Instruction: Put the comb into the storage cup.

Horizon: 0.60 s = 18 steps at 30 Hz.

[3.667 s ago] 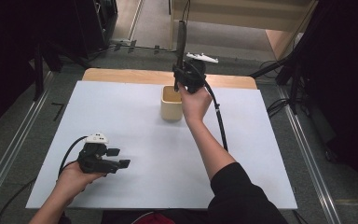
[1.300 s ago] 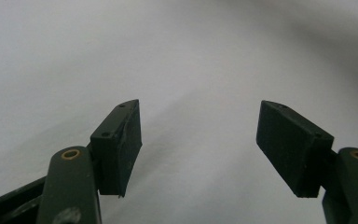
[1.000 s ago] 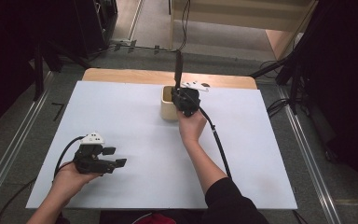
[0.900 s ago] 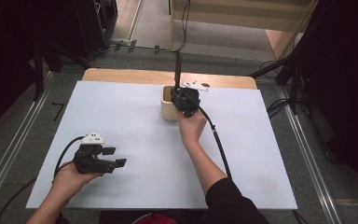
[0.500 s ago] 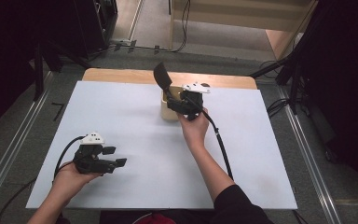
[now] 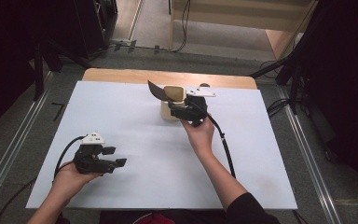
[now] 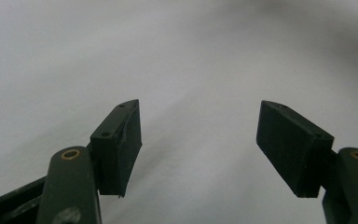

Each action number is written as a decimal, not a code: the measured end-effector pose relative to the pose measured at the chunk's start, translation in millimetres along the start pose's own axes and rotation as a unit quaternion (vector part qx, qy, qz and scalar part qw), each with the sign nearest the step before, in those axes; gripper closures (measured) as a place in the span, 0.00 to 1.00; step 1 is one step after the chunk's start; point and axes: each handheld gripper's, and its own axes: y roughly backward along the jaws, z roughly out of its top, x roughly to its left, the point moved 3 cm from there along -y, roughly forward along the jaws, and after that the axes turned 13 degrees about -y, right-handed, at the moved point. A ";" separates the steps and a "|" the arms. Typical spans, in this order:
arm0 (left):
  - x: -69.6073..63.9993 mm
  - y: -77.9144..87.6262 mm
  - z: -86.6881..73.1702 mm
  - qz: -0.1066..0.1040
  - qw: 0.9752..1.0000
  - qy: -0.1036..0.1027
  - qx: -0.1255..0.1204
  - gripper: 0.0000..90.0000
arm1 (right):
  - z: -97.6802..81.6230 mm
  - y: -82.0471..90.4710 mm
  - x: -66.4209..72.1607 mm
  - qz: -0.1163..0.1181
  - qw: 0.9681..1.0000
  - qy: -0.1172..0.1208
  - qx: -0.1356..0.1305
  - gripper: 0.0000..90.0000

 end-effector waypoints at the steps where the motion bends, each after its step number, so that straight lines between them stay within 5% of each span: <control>1: 0.0 0.0 -0.1 0.000 1.000 -0.001 0.001 0.36 | -1.2 1.4 0.4 0.002 1.000 0.000 0.003 0.24; 18: 0.7 0.0 -0.7 0.002 1.000 -0.001 0.004 0.36 | -21.9 24.9 5.0 0.034 0.999 0.013 0.029 0.24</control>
